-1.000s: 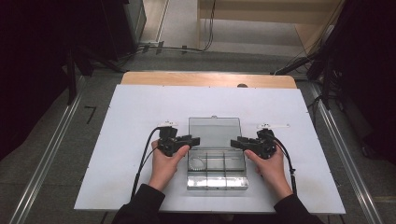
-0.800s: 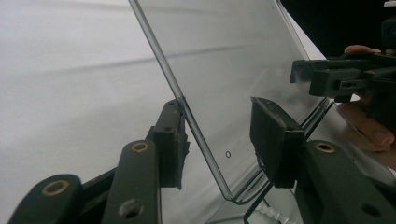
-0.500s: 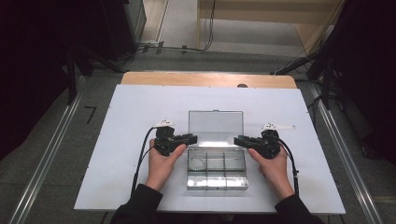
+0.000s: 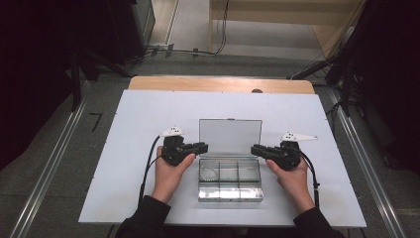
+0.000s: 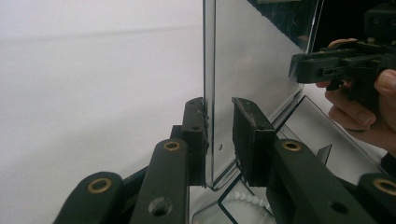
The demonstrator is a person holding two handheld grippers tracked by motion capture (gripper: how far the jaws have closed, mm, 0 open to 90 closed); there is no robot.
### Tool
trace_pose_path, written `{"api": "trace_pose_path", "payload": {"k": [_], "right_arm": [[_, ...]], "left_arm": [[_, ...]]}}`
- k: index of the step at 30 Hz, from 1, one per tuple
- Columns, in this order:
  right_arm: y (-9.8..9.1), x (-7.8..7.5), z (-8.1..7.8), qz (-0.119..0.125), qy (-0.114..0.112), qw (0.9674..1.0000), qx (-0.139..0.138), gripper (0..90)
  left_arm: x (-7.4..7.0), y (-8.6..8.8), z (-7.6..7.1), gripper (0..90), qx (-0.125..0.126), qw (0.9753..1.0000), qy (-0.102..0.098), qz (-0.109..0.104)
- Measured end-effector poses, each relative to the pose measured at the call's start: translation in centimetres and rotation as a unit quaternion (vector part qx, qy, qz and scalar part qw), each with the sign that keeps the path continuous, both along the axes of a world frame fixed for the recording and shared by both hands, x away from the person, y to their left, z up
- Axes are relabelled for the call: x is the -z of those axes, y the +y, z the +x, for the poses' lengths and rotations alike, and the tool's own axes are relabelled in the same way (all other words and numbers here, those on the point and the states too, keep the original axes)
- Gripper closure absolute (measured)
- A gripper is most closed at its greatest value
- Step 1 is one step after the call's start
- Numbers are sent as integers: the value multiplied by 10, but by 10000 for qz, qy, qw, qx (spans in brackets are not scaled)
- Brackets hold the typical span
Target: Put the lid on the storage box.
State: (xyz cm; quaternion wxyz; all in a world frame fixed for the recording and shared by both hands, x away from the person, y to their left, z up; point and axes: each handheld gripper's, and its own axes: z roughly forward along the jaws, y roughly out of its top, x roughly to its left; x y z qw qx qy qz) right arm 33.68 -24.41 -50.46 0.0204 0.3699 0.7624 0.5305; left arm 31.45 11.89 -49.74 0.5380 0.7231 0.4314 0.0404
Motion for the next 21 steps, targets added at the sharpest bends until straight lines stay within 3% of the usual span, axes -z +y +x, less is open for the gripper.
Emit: {"api": "trace_pose_path", "payload": {"k": [6,10,21], "right_arm": [[0,-1,-3,-107,-217,9997,-48,745],[0,-1,-4,-103,-295,9995,-50,745],[2,-7,-5,-165,-85,9998,8,692]], "left_arm": [[-13,-1,1,667,-195,9994,-263,-81],[-19,-3,1,683,-292,9986,-424,-99],[-22,-3,-8,728,-208,9979,-615,-14]]}}
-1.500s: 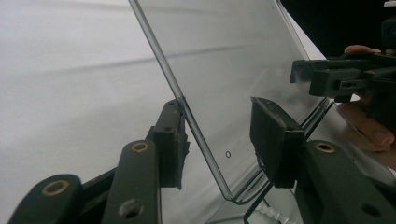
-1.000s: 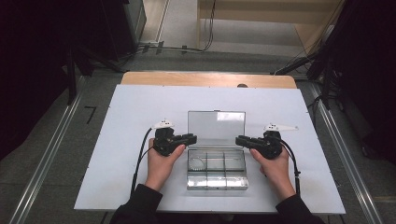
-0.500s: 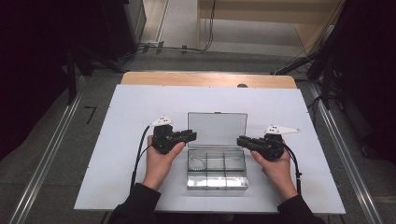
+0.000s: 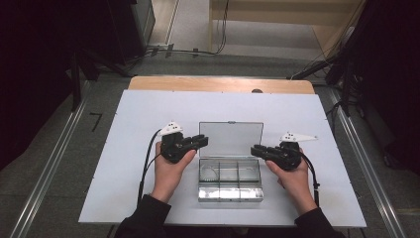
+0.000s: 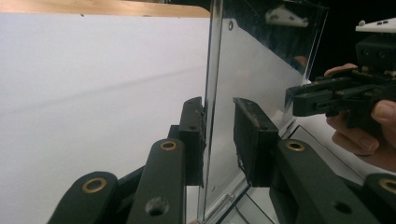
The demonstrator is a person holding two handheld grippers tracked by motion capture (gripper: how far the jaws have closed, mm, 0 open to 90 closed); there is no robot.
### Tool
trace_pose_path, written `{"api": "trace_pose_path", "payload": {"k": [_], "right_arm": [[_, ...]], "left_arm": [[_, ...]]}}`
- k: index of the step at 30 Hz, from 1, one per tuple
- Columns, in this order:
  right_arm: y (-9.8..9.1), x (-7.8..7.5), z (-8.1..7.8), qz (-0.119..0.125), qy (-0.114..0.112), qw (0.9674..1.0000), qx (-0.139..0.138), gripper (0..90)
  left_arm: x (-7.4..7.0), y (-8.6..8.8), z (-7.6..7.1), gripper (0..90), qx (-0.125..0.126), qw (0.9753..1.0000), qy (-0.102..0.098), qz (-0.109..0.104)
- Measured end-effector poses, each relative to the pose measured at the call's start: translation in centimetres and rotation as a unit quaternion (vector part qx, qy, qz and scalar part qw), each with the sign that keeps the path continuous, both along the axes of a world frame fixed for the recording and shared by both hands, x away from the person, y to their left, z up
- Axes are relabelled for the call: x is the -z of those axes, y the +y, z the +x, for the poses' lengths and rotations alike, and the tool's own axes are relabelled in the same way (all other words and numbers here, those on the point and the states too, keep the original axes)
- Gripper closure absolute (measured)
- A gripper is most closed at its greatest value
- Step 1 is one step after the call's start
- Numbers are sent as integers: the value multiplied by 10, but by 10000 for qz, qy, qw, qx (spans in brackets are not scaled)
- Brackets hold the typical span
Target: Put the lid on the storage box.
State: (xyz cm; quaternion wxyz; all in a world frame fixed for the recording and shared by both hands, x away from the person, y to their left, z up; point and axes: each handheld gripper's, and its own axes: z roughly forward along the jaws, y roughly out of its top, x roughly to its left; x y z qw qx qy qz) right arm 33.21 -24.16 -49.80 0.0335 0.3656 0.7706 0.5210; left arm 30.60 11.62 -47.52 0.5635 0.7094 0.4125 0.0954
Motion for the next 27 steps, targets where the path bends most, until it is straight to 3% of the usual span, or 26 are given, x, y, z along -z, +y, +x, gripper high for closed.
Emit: {"api": "trace_pose_path", "payload": {"k": [4,13,27], "right_arm": [[0,-9,-2,-11,-132,9999,24,626],[-3,-30,-8,71,-424,9991,39,588],[2,-40,-17,92,-641,9978,-133,616]], "left_arm": [[0,1,-5,719,117,9999,-50,-50],[0,4,-13,700,274,9995,-94,-116],[2,7,-19,692,403,9990,-150,-118]]}}
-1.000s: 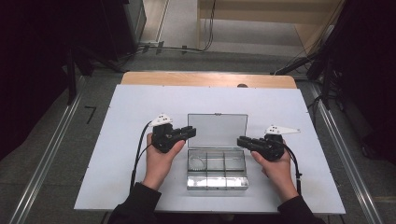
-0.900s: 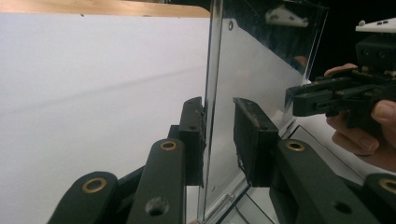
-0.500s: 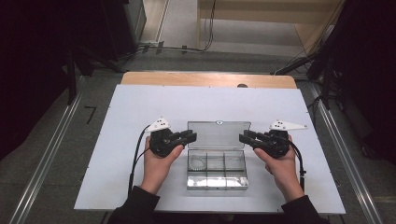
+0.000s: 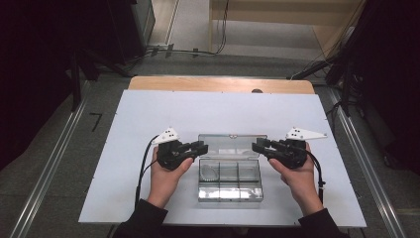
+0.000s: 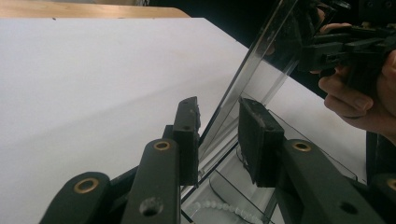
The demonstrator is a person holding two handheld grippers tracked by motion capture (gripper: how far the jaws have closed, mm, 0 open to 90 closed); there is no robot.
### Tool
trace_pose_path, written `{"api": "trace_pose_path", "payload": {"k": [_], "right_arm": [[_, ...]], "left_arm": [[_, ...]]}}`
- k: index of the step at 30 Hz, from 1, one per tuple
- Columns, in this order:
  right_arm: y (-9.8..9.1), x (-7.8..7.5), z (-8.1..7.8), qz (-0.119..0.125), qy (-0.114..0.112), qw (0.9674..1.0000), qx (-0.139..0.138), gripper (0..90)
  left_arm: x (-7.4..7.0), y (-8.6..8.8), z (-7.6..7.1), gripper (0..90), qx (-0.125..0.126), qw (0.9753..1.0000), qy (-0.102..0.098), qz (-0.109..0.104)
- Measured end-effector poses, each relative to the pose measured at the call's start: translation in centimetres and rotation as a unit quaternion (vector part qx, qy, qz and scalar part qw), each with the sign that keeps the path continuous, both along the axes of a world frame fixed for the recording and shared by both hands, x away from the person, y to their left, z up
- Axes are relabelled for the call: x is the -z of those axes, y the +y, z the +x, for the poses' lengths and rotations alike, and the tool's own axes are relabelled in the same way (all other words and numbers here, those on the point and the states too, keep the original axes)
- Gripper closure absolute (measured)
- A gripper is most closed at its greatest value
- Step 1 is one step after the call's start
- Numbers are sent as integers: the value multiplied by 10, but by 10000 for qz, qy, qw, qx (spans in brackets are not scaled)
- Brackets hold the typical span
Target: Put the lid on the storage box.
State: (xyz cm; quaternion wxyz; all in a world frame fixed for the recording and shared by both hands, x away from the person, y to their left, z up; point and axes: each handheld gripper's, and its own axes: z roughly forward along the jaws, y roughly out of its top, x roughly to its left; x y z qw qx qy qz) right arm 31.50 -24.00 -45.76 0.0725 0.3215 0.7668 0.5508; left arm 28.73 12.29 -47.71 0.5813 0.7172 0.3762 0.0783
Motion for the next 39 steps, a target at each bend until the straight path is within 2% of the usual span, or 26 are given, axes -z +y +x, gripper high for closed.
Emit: {"api": "trace_pose_path", "payload": {"k": [30,35,39], "right_arm": [[-3,2,-10,18,-14,10000,-31,639],[-3,2,-12,-25,-51,10000,-34,636],[-3,2,-14,-40,-65,10000,-29,632]], "left_arm": [[0,0,-3,674,10,10000,4,90],[-2,5,-9,612,-55,10000,13,36],[-3,14,-15,608,-58,10000,16,54]]}}
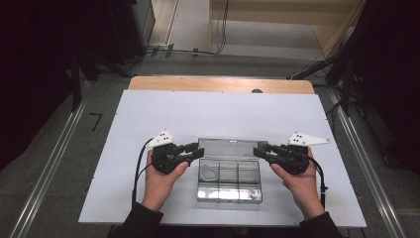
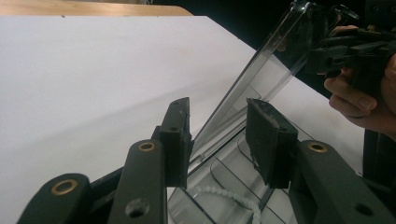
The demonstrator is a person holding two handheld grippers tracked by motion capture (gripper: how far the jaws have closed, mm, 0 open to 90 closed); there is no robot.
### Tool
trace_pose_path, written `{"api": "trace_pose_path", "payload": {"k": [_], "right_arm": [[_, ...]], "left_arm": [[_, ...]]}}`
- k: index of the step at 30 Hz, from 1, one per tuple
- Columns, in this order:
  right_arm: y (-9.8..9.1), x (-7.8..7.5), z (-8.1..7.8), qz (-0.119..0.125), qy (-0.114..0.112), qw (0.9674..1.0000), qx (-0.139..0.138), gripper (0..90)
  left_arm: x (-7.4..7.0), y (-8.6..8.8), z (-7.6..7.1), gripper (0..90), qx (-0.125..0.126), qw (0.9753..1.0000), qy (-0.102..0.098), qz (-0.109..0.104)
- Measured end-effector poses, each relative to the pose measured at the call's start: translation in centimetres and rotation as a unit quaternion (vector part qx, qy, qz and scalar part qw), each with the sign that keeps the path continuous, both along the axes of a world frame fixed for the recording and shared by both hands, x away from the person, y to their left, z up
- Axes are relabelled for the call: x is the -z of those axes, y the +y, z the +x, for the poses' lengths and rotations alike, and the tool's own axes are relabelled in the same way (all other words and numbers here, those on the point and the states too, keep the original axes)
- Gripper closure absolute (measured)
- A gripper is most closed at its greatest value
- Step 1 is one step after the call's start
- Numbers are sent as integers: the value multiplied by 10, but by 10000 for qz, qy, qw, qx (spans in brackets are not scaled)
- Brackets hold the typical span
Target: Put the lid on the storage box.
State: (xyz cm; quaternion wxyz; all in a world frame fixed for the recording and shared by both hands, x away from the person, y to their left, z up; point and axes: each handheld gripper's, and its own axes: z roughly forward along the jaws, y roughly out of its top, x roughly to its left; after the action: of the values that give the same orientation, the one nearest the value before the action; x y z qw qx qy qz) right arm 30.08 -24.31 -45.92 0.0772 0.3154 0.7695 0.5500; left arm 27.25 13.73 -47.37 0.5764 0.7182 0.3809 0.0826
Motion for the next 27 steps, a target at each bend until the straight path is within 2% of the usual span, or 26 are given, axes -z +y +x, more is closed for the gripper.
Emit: {"api": "trace_pose_path", "payload": {"k": [3,6,10,13,18,27], "right_arm": [[0,0,-2,-26,-16,10000,13,629],[0,0,-3,-40,-27,10000,8,625],[0,0,-5,-55,-33,10000,15,618],[0,0,-8,-71,-47,10000,25,612],[0,1,-11,-95,-62,9999,11,602],[-4,2,-17,-137,-88,9999,51,589]], "left_arm": [[0,7,-6,687,-13,10000,-41,-43],[2,14,-10,747,77,9999,28,-103],[5,13,-16,817,120,9999,63,-13],[6,9,-18,900,406,9992,49,-36],[8,3,-17,900,526,9986,83,-36],[9,3,-15,900,628,9978,77,-182]]}}
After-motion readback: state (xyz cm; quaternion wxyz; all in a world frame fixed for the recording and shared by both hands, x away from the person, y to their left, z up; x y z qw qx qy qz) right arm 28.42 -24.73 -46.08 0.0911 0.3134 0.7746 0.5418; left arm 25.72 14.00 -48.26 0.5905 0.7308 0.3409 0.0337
